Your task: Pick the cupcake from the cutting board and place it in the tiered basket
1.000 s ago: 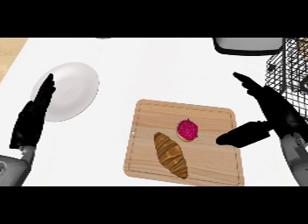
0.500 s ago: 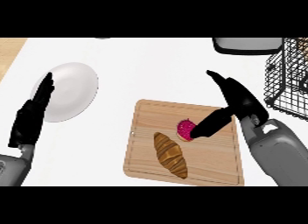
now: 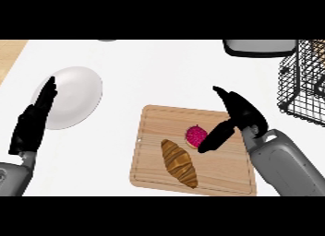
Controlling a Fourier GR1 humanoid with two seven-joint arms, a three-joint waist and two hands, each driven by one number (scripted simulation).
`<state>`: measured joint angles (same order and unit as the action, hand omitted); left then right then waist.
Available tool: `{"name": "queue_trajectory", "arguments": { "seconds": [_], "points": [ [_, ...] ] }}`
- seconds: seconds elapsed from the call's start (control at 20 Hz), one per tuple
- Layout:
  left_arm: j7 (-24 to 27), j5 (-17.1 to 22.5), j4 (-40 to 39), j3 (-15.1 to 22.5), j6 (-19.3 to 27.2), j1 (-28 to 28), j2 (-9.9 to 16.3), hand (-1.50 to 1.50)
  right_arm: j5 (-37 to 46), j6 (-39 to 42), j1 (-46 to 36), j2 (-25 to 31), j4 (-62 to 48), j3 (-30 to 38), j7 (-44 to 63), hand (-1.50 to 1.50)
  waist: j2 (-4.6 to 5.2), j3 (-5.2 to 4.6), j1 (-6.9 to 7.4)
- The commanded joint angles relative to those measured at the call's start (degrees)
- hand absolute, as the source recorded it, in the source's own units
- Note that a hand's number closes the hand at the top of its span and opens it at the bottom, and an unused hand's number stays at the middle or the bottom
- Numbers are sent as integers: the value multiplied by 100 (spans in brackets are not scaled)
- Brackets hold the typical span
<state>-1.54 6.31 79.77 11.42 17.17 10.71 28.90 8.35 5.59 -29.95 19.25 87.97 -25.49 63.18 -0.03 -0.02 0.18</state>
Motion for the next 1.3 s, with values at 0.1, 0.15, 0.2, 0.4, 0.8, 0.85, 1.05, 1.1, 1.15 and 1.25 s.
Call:
{"name": "queue_trajectory", "arguments": {
  "seconds": [0.1,0.15,0.2,0.4,0.8,0.85,1.05,1.1,1.15,1.25],
  "points": [
    [243,-411,-264,74,187,-35,-491,0,345,272,174,-209,261,-198,679,-150,1,-1,-39],
    [-173,-371,451,81,214,-314,-310,0,606,95,166,-360,340,-396,923,-150,-16,1,5],
    [-199,-274,154,-109,10,17,-243,0,492,325,353,-100,875,-295,1074,-150,-16,0,-53],
    [173,-136,-133,-363,-226,-121,-174,0,764,372,-136,-329,394,-439,1232,-150,-4,-5,-11],
    [-303,-466,161,-332,-169,41,-352,0,1323,355,192,-683,321,-609,1100,-150,-8,1,-17],
    [86,-209,65,-603,-533,-237,-88,0,1281,372,470,-515,387,-555,868,-150,-8,-1,-14],
    [-35,-504,197,-338,-270,-245,-401,0,1579,106,593,-687,-359,-651,418,-150,4,2,12],
    [-60,-408,205,-415,-358,-275,-433,0,1546,284,522,-819,11,-616,906,-150,-7,0,-9],
    [-215,-692,519,-247,-146,-410,-476,0,1356,542,211,-843,-48,-312,1022,-150,-10,2,13],
    [-167,-559,86,-580,-343,-16,-360,0,1521,324,280,-979,-491,-258,643,-150,6,1,-1]
  ]
}}
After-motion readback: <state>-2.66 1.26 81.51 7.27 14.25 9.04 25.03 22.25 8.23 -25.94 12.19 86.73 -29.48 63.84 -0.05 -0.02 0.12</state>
